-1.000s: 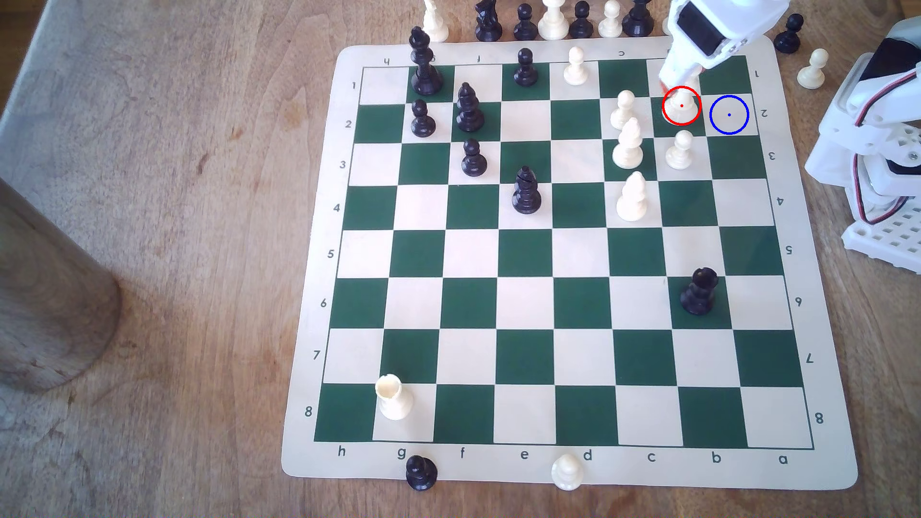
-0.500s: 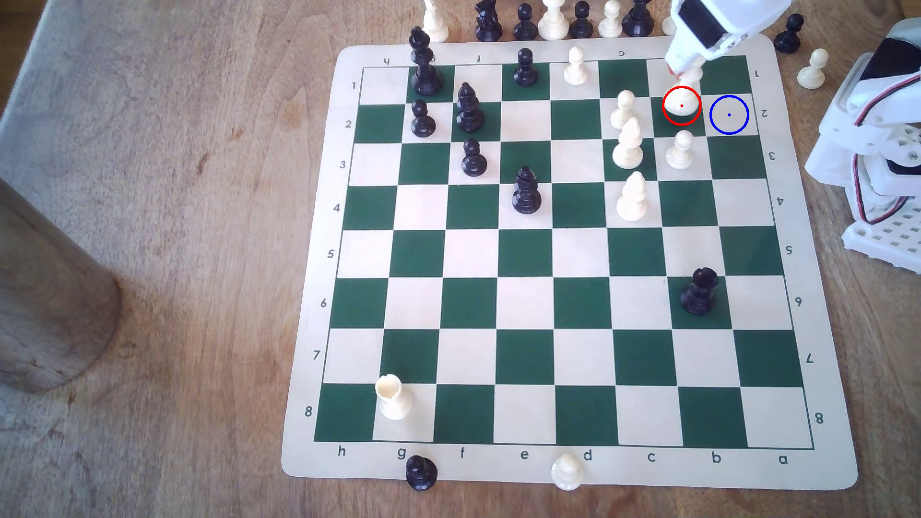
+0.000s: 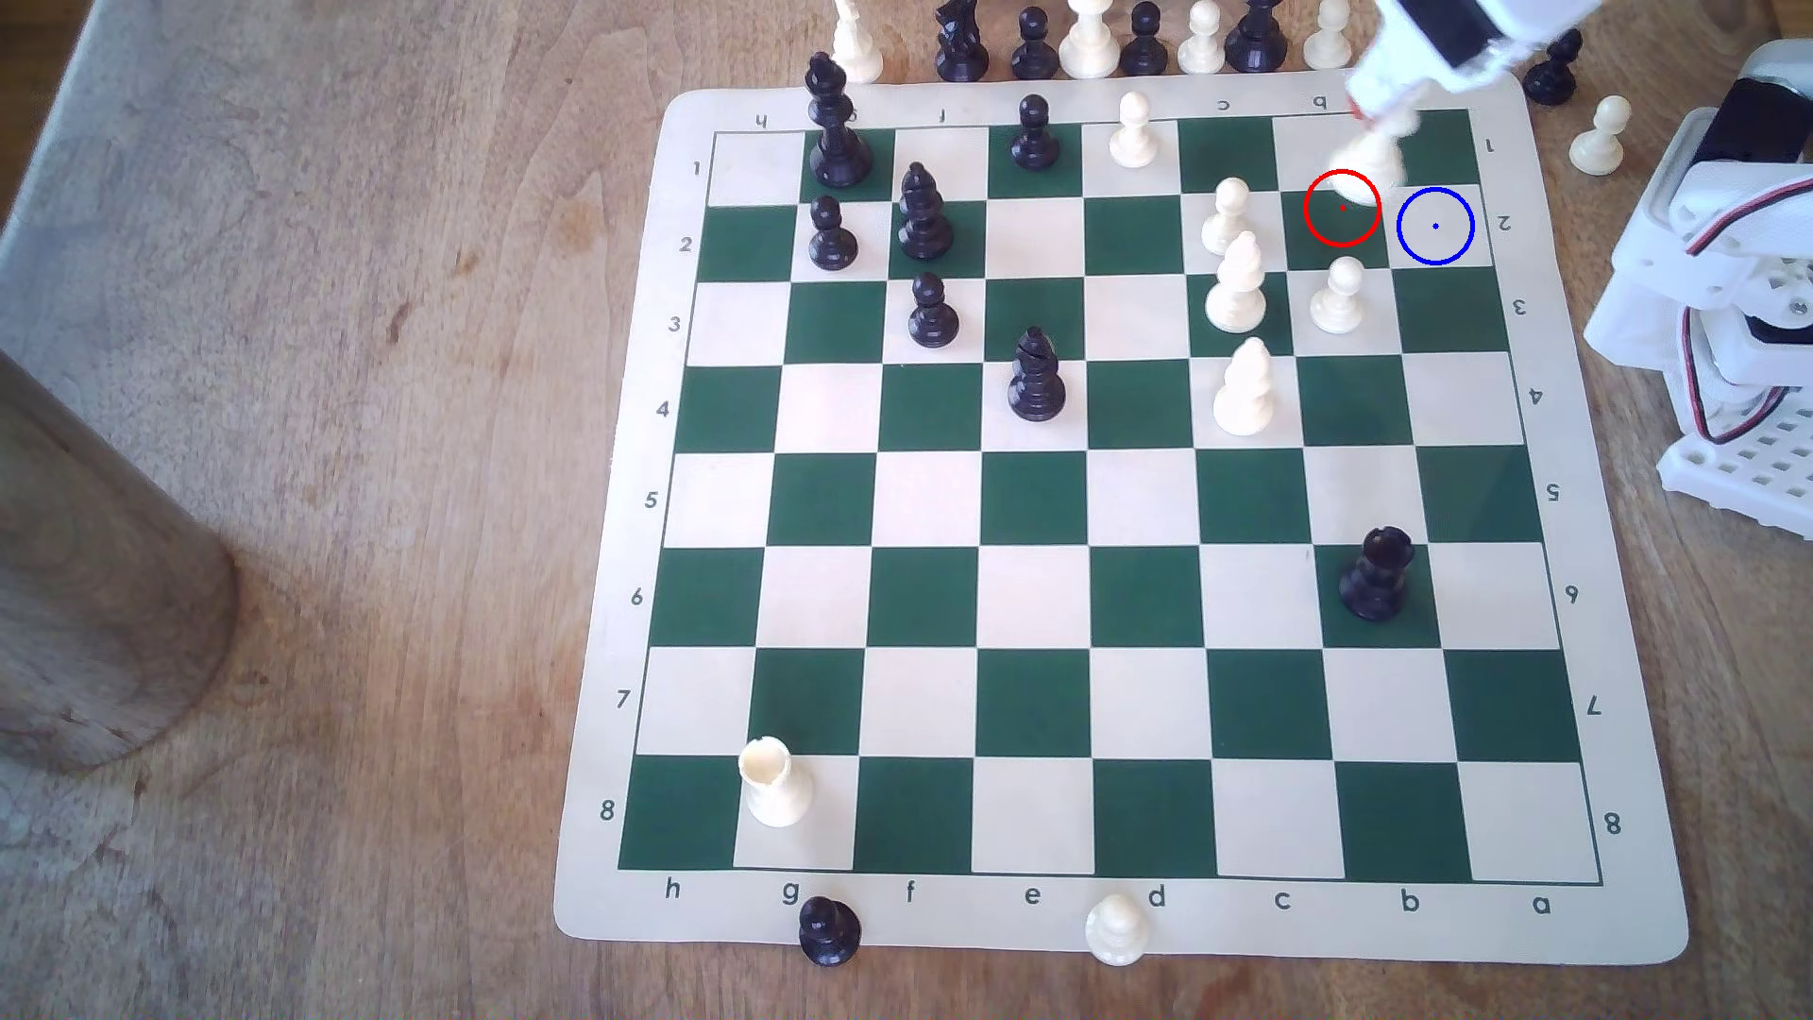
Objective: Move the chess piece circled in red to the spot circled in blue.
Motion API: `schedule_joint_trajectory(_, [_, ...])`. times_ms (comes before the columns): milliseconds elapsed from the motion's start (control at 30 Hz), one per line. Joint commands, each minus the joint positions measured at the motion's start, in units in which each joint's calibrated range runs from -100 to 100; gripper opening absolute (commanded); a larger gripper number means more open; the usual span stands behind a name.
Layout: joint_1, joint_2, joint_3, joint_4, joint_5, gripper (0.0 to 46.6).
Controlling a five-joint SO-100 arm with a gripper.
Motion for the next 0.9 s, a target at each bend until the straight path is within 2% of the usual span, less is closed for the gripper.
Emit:
schedule_joint_trajectory(0, [1.5, -2.1, -5.0, 3.5, 1.0, 0.1])
schedule_joint_trajectory(433, [6.7, 0.2, 7.5, -3.9, 3.4, 0.1])
schedule_joint_trajectory(867, [8.9, 5.4, 10.3, -8.6, 4.5, 0.1])
